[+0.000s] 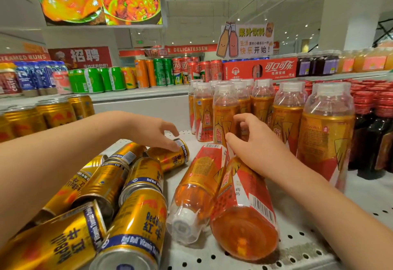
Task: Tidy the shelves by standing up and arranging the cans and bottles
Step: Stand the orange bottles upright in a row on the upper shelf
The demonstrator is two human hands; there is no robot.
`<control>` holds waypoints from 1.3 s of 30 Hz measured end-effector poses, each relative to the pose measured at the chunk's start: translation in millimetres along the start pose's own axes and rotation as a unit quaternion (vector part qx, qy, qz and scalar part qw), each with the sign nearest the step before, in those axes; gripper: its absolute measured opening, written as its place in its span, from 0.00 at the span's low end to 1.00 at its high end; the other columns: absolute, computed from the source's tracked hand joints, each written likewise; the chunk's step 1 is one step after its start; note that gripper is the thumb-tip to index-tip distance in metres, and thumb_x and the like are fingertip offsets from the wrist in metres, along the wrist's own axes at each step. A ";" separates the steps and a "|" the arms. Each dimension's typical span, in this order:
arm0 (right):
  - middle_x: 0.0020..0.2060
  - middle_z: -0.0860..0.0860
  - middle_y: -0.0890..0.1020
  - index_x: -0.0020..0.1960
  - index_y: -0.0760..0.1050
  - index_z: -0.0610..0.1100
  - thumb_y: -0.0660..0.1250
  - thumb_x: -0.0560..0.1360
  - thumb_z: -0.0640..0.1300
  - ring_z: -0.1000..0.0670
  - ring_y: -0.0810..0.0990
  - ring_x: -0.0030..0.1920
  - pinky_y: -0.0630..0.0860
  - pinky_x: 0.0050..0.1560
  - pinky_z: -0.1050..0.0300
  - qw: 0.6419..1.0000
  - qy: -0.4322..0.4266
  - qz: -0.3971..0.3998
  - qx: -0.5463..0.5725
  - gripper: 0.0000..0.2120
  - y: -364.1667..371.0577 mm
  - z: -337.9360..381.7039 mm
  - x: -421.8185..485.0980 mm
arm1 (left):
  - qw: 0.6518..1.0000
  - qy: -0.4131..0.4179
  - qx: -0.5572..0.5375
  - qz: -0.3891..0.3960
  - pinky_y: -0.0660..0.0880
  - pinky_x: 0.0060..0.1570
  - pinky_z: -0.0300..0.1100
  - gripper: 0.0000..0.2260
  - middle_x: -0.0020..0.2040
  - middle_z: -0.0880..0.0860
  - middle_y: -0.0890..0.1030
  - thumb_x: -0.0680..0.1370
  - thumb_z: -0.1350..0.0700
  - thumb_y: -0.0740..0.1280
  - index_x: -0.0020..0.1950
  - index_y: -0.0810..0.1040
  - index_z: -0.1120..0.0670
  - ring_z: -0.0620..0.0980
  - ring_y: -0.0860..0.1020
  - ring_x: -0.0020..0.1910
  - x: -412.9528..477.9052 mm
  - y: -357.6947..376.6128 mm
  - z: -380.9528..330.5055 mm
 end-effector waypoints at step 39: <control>0.58 0.63 0.78 0.61 0.76 0.61 0.63 0.80 0.45 0.65 0.75 0.60 0.73 0.59 0.64 0.997 -0.057 -0.010 0.049 0.15 -38.5 18.1 -59.4 | 0.965 0.107 -0.109 -0.214 0.76 0.55 0.41 0.27 0.59 0.42 0.78 0.72 0.31 0.66 0.68 0.71 0.38 0.43 0.79 0.56 -69.9 -17.8 -29.8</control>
Point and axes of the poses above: each hand's wrist, its own x-axis towards the middle knuckle, its own y-axis out of the palm, z = x × y, the point moved 6 cm from there along x, towards the middle knuckle
